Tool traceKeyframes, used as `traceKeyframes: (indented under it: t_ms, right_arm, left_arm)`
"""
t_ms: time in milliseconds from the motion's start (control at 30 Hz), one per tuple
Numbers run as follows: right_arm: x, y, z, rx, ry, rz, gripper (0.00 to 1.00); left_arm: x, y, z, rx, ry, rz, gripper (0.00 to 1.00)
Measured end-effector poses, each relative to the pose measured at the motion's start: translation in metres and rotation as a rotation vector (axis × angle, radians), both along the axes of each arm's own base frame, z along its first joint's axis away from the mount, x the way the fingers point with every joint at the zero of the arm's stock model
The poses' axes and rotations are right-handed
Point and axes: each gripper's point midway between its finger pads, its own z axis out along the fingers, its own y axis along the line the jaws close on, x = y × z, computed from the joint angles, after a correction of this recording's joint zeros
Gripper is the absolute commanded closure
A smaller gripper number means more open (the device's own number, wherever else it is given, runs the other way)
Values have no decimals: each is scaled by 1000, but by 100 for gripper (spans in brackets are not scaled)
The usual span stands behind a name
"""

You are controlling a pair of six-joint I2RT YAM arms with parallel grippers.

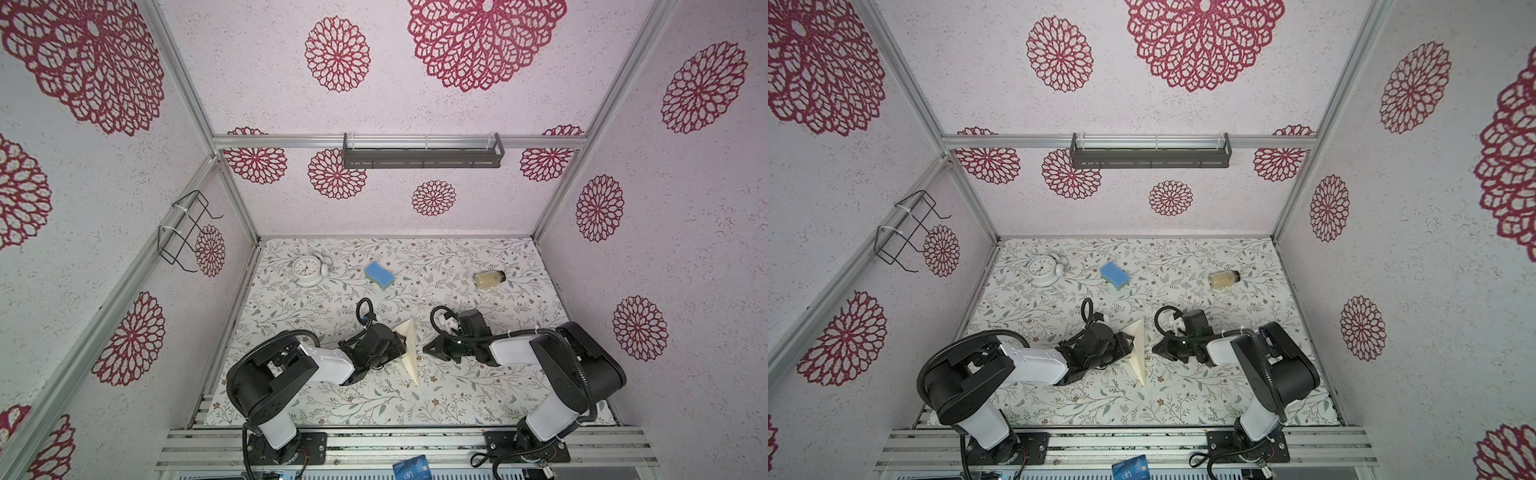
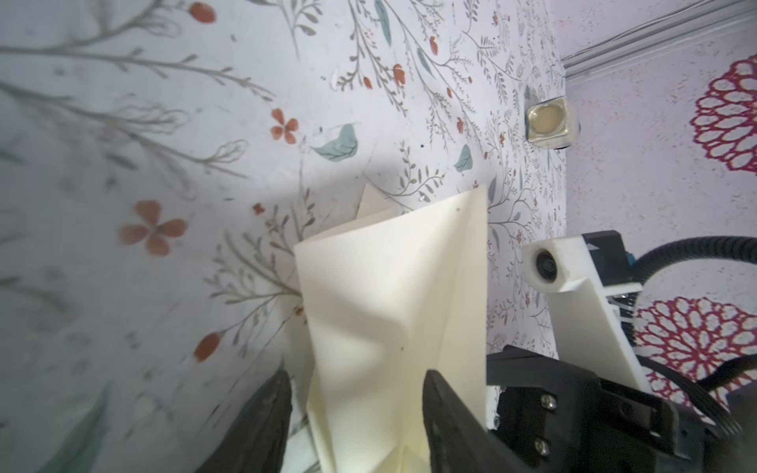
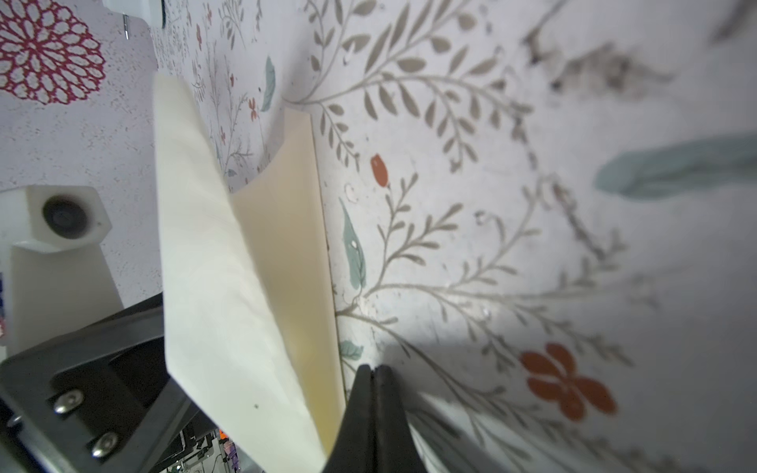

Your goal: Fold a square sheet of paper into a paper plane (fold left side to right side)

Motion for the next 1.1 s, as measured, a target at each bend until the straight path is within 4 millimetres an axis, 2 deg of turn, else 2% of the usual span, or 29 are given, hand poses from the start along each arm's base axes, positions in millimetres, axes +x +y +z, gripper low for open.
traceKeyframes:
  t_ms: [133,200,433,633,933,1100]
  right_arm:
    - [5,5,-1,16,0,12,100]
    - [7,7,-1,25,-3,18,100]
    - [9,11,-2,44,-12,29,100]
    - [10,12,-2,51,-16,33,100]
    - [12,13,-2,53,-19,34,100]
    - [13,8,-1,41,-21,17,100]
  left_arm:
    - [6,-11,-1,-26,-10,-25,57]
    - [6,-14,-2,-28,-9,-37,64]
    - [10,-22,7,-33,-37,-66,86]
    - [13,-26,11,-23,-53,-79,100]
    - [23,-42,31,-30,-97,-99,100]
    - [26,-35,35,117,-87,-84,100]
